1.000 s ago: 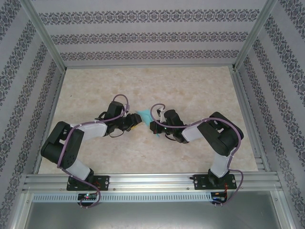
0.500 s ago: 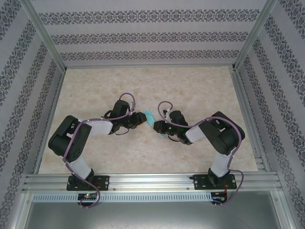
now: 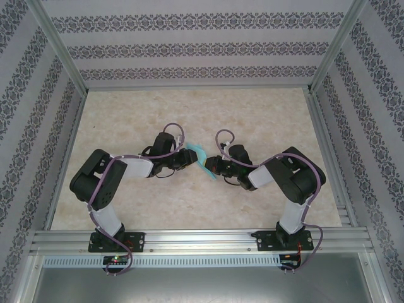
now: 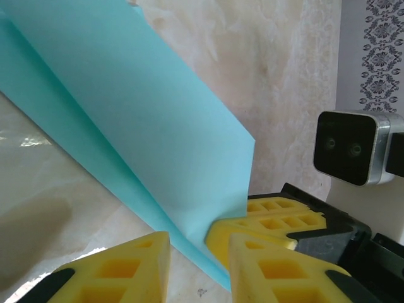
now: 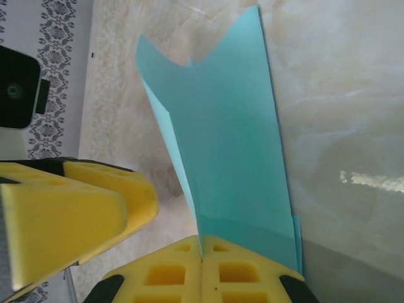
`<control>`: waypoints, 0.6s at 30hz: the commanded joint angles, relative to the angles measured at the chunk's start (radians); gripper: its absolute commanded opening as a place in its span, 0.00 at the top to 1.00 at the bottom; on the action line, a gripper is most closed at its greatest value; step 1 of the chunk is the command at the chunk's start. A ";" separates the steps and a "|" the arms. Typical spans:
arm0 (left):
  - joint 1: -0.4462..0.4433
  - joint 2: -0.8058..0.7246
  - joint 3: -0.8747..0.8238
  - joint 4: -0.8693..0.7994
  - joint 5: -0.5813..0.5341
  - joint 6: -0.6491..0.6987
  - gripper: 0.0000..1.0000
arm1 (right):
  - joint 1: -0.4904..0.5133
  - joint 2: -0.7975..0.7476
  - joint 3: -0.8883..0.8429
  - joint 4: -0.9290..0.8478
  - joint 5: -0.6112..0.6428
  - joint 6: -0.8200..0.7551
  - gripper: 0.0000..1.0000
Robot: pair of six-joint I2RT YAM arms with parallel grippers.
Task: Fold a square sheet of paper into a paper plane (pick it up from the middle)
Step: Fold the wing for the fifth time at the center of the table.
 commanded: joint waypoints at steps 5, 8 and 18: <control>-0.022 0.040 0.040 0.084 0.031 0.029 0.72 | -0.014 0.021 -0.018 0.063 -0.038 0.059 1.00; -0.023 0.050 0.045 0.088 0.033 0.032 0.72 | -0.016 0.030 -0.018 0.061 -0.044 0.072 1.00; -0.027 0.083 0.055 0.091 0.036 0.038 0.75 | -0.025 0.056 -0.016 0.046 -0.045 0.093 1.00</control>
